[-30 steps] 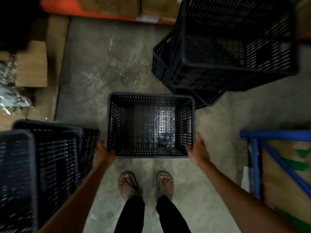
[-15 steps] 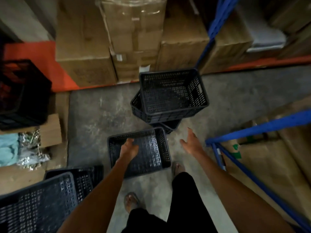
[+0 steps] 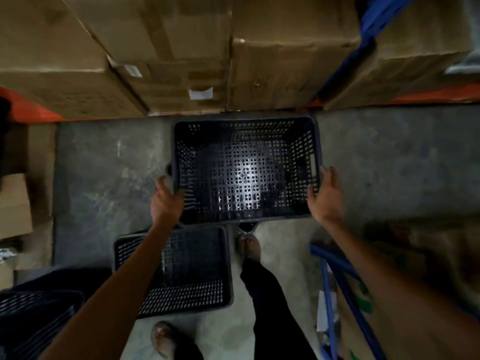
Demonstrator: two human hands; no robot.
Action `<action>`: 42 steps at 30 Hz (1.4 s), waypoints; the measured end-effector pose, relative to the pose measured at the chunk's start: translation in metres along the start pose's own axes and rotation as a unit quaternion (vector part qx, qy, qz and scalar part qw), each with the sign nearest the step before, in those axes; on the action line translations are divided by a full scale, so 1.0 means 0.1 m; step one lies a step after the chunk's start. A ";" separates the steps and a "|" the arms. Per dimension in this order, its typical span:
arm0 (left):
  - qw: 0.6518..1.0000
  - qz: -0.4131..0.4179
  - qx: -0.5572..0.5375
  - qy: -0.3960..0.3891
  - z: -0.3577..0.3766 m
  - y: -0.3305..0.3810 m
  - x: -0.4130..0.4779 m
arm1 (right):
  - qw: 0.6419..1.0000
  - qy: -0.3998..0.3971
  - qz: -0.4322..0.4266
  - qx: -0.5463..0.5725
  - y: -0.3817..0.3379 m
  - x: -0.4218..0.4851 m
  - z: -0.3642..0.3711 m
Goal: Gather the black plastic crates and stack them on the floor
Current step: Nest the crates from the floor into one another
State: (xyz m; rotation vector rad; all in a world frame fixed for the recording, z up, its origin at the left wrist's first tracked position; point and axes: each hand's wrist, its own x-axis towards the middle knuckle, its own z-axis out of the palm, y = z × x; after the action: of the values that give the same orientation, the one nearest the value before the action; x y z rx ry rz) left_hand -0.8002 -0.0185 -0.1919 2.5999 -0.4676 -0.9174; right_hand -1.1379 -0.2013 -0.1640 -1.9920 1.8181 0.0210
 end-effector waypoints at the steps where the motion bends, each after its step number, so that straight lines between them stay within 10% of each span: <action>1: 0.999 -0.003 0.001 0.036 0.07 0.04 0.13 | 1.000 0.015 -0.007 -0.006 0.06 0.24 0.04; 5: 0.992 -0.049 -0.041 0.112 0.37 0.14 0.65 | 1.000 0.022 0.015 0.007 0.28 1.03 0.29; 11: 0.988 -0.138 -0.071 0.004 0.71 0.06 1.02 | 0.989 -0.035 0.118 0.080 0.51 1.48 0.77; 21: 0.994 -0.105 -0.002 -0.009 0.69 -0.10 0.98 | 0.999 0.035 0.036 0.012 0.64 1.35 0.91; 42: 0.996 -0.050 0.069 0.004 -1.33 -2.89 -1.69 | 0.994 -0.037 0.079 0.063 0.07 -3.20 0.55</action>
State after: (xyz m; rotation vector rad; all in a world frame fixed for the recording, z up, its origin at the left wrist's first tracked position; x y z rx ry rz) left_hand -0.7834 0.3352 -0.1256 2.7737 -0.4153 -0.9364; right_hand -1.1721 0.1180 -0.1192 -1.7360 1.8758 0.0276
